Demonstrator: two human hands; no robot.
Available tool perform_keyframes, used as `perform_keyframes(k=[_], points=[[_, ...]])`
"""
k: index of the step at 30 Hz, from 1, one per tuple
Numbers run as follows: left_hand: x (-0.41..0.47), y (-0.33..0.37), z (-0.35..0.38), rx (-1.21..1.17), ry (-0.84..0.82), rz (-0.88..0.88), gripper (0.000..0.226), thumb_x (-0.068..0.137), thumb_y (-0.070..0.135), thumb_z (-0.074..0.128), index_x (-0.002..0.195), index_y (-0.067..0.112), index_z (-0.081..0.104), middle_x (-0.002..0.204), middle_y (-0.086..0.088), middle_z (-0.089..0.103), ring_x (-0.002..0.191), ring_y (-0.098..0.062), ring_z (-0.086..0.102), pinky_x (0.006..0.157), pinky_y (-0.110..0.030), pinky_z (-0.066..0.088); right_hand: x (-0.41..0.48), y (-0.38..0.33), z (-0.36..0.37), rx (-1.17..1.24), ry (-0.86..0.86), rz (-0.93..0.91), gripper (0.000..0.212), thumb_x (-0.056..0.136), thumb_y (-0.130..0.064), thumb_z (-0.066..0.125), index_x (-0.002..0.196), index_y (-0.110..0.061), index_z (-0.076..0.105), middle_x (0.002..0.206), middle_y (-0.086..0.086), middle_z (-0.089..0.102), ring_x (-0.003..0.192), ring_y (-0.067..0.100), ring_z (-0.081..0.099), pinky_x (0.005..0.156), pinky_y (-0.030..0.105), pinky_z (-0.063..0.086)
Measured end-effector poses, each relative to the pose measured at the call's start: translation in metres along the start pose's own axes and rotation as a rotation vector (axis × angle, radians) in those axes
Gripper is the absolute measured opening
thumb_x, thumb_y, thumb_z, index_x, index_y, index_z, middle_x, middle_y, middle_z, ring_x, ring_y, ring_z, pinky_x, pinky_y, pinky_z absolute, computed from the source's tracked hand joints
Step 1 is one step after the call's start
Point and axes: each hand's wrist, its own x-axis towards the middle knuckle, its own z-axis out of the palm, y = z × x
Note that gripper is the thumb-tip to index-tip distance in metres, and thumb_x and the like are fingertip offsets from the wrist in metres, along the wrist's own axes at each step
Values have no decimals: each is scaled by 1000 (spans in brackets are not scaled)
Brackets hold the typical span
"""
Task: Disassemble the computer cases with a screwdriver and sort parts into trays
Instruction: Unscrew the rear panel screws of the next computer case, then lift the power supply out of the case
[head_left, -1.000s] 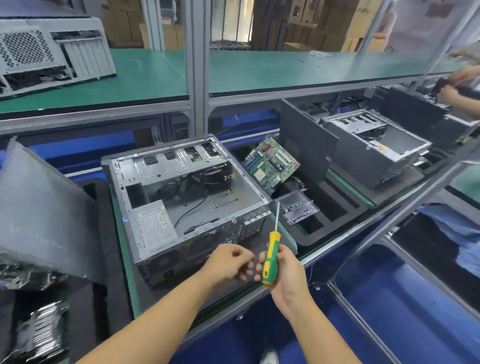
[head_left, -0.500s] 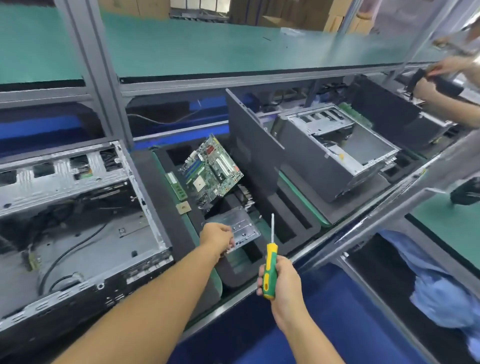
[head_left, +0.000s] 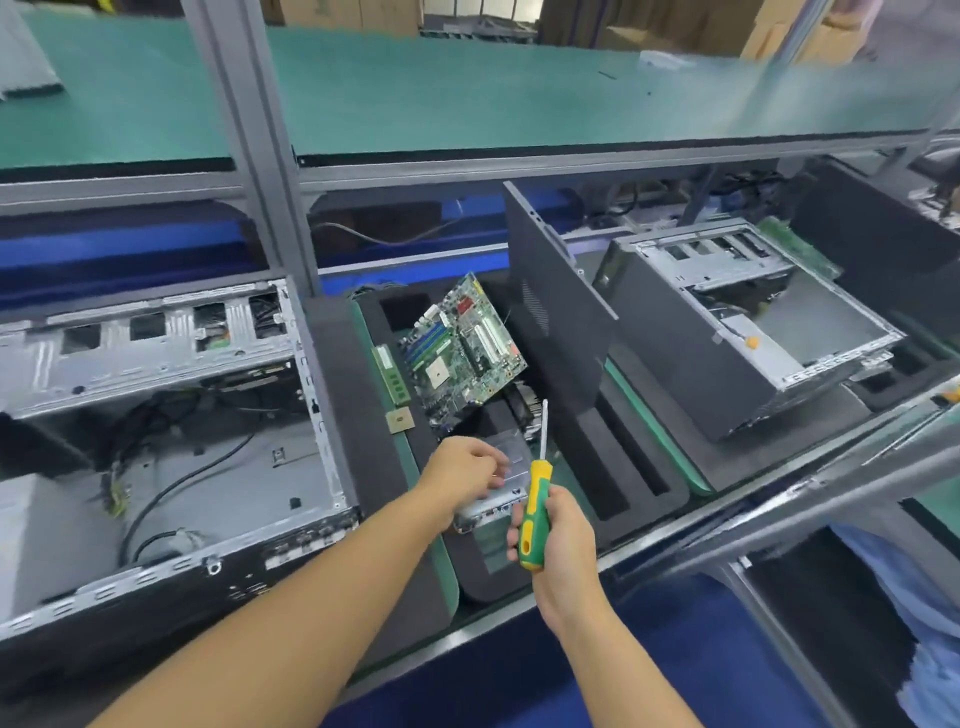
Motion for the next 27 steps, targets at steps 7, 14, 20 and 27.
perform_keyframes(k=[7,14,20,27], points=[[-75,25,-129,157,-49,335,26,95,5,50,91,24,66,79,13,74,74,-3,71,66,-20,54,-17,-2,98,-257,-246,-208,14,95,-14,56,84,-19,49,59,2,47,47,19,47,44,31,42],[-140,-21,-312,842,115,336,26,93,39,59,118,36,64,123,13,62,114,-6,57,104,-36,45,-57,8,227,-534,-618,-175,14,97,-7,54,86,-12,46,58,2,52,44,19,49,43,31,44],[-170,-89,-388,1166,-118,85,101,70,74,68,154,39,24,167,6,-4,153,-15,2,124,-39,7,-55,31,306,-1063,-720,-273,15,97,-24,55,86,-19,46,70,4,54,54,19,49,50,29,41],[-174,-150,-355,1508,114,205,132,71,54,81,155,29,-18,155,-16,-39,144,-43,-30,119,-62,-8,-7,64,339,-2060,-621,-307,32,99,-15,49,128,-3,55,130,15,60,115,31,60,91,34,50]])
